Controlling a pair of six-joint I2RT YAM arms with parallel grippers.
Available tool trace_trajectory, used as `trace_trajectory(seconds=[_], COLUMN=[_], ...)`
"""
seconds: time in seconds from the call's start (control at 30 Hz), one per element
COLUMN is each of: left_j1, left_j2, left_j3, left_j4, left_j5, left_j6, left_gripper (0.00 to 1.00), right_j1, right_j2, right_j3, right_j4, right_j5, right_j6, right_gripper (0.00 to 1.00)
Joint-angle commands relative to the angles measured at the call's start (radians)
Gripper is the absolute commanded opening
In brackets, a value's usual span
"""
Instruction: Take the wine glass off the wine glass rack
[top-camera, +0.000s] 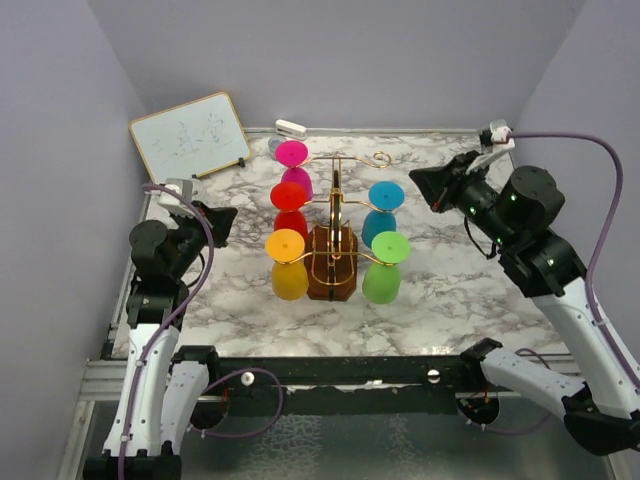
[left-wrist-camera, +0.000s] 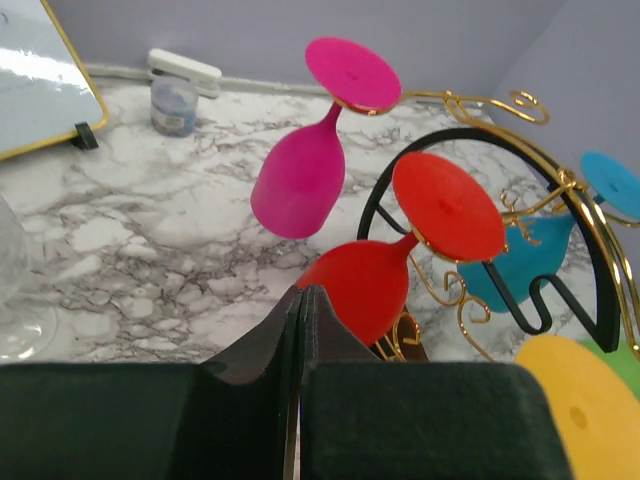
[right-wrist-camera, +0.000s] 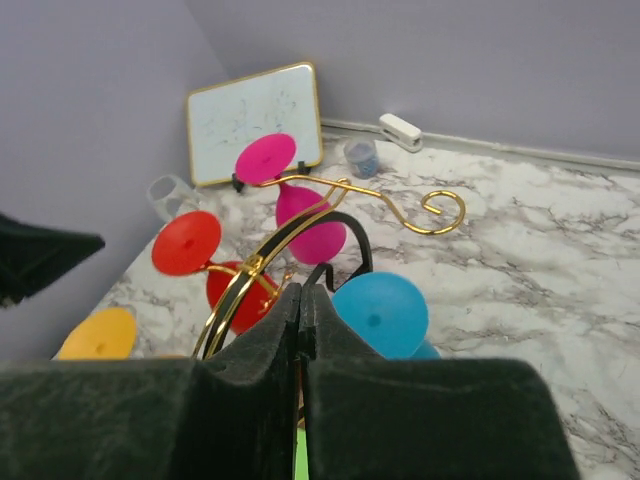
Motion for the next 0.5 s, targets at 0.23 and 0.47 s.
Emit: trace_trajectory(seconds=[0.23,0.47], left_j1=[-0.062,-0.104], left_j2=[-0.131,-0.157], left_j3=[-0.086,-0.078], left_j4=[-0.056,-0.100], left_j5=[-0.054,-0.159], left_j6=[0.060,0.075], left_gripper=[0.00,0.00], right_j1=[-0.222,-0.396], right_j2=[0.402,0.428], right_j3=[0.335,0.232], right_j4=[-0.237,-0.157], right_j5=[-0.139,-0.431], right_j6=[0.222,0.287], right_gripper=[0.45,0.54])
